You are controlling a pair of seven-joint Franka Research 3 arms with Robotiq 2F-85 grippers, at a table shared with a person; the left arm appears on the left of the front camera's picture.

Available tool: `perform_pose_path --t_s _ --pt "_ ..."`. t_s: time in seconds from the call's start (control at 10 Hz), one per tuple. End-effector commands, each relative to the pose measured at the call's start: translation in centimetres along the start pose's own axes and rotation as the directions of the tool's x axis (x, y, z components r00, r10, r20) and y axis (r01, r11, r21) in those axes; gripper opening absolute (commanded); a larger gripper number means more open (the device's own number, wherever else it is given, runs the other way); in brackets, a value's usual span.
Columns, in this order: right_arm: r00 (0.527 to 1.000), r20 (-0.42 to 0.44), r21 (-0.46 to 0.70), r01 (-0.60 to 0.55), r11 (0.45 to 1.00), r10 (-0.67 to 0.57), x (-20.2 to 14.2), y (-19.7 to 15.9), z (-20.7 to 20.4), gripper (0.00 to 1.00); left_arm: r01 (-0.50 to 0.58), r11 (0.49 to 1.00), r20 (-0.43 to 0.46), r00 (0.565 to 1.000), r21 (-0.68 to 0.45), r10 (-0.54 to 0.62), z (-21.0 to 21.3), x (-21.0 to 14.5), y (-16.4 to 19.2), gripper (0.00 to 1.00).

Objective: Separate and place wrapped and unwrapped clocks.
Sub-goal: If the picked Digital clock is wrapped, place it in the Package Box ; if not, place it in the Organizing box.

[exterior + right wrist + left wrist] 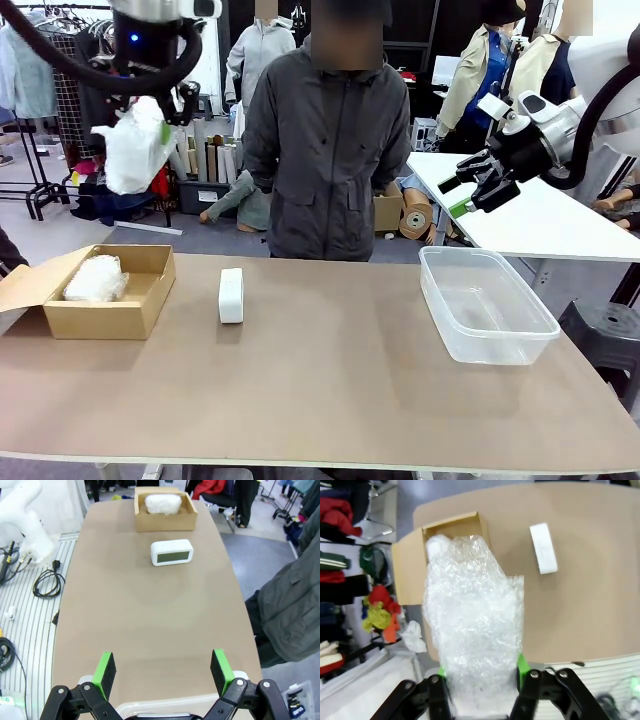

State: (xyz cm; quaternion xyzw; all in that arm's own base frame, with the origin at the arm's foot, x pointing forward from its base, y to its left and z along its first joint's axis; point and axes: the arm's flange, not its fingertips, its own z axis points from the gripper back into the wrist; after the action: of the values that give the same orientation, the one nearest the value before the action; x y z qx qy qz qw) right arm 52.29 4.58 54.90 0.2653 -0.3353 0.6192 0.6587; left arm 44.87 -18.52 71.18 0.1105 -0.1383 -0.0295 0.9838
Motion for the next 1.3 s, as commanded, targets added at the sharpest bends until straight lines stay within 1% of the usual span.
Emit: perform_pose_path --t_s 0.0,0.1,0.5,0.6,0.7,0.8,0.9,1.0,1.2 --pt "1.000 0.000 0.002 -0.004 1.000 0.004 0.2 0.0 0.1 1.00 -0.077 0.996 0.045 0.996 -0.050 0.079 -1.5 -2.2 0.5 0.00" --pt "1.000 0.000 0.002 -0.004 1.000 0.004 0.2 0.0 0.1 1.00 0.000 1.000 0.000 1.000 0.000 0.000 0.0 0.0 0.0 0.00" --pt "1.000 0.000 0.002 -0.004 1.000 0.004 0.2 0.0 0.1 1.00 0.000 1.000 0.000 1.000 0.000 0.000 0.0 0.0 0.0 0.00" --pt "1.000 0.000 0.002 -0.004 1.000 0.004 0.2 0.0 0.1 1.00 -0.013 1.000 0.002 1.000 -0.001 0.013 -0.6 -0.3 -0.6 0.00" --pt "1.000 0.000 0.002 -0.004 1.000 0.004 0.2 0.0 0.1 1.00 0.044 0.998 0.029 0.999 0.038 -0.045 -1.5 -0.6 -0.1 0.00" --pt "1.000 0.000 0.002 -0.004 1.000 0.004 0.2 0.0 0.1 1.00 0.048 0.999 -0.045 0.998 -0.016 -0.049 -3.6 -1.1 0.8 0.00" --pt "1.000 0.000 0.002 -0.004 1.000 0.004 0.2 0.0 0.1 1.00 0.070 0.996 -0.063 0.995 -0.062 -0.074 -5.6 -1.8 1.4 0.00" --pt "1.000 0.000 0.002 -0.004 1.000 0.004 0.2 0.0 0.1 1.00 0.062 0.990 -0.072 0.995 -0.126 -0.072 -7.4 -2.4 2.4 0.00" --pt "1.000 0.000 0.002 -0.004 1.000 0.004 0.2 0.0 0.1 1.00 0.055 0.988 -0.062 0.996 -0.144 -0.065 -10.9 -2.9 5.2 0.00"
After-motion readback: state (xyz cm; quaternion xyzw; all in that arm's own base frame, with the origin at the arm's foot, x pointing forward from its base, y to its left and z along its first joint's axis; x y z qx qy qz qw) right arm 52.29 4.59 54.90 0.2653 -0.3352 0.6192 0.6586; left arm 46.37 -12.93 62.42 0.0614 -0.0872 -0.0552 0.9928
